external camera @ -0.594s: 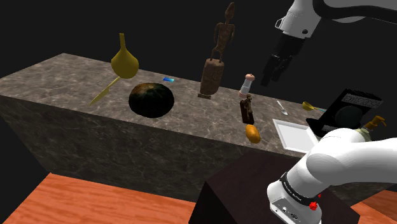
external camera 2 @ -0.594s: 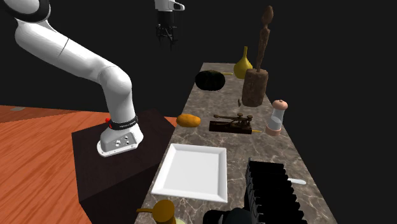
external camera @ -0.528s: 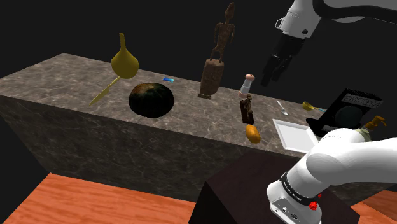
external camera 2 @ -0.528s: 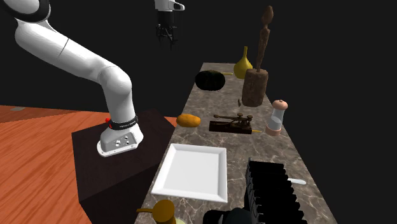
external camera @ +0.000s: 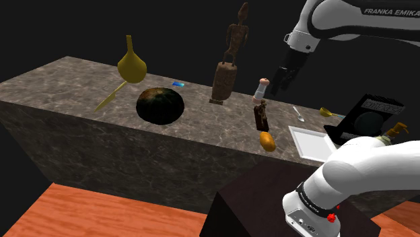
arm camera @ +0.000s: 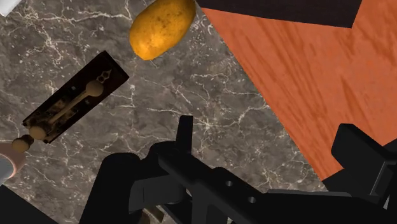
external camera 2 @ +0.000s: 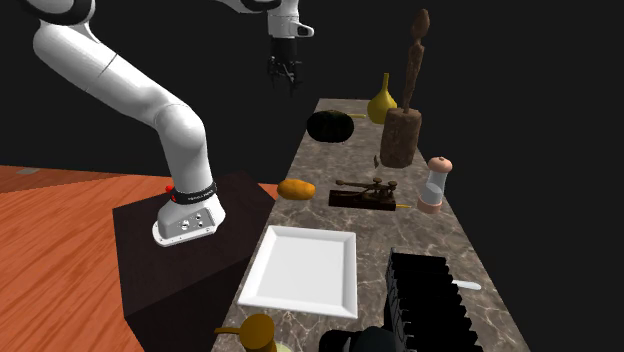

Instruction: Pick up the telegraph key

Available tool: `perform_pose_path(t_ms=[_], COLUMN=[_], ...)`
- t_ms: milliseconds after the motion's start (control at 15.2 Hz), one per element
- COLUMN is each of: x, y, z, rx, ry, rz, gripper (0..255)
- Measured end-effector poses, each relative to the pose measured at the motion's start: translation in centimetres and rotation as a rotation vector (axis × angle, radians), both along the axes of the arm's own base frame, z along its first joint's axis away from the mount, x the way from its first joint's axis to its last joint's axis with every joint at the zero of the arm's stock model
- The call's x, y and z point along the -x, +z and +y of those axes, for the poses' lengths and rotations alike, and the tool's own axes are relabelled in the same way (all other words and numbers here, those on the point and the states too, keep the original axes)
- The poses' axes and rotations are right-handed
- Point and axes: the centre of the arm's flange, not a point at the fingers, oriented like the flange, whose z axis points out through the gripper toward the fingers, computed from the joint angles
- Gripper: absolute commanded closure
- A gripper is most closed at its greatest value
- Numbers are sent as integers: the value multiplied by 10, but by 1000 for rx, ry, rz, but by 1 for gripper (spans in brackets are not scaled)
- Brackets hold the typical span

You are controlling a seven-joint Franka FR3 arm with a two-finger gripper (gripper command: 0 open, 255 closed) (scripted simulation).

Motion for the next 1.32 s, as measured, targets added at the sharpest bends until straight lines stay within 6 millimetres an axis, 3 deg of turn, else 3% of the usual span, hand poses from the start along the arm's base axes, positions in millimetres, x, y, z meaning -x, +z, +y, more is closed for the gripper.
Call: perform_pose_path(t_ms=[1320], x=[-116], y=[-145], z=[-184], rx=[20], ry=[-58], rz=[-10], gripper=[0])
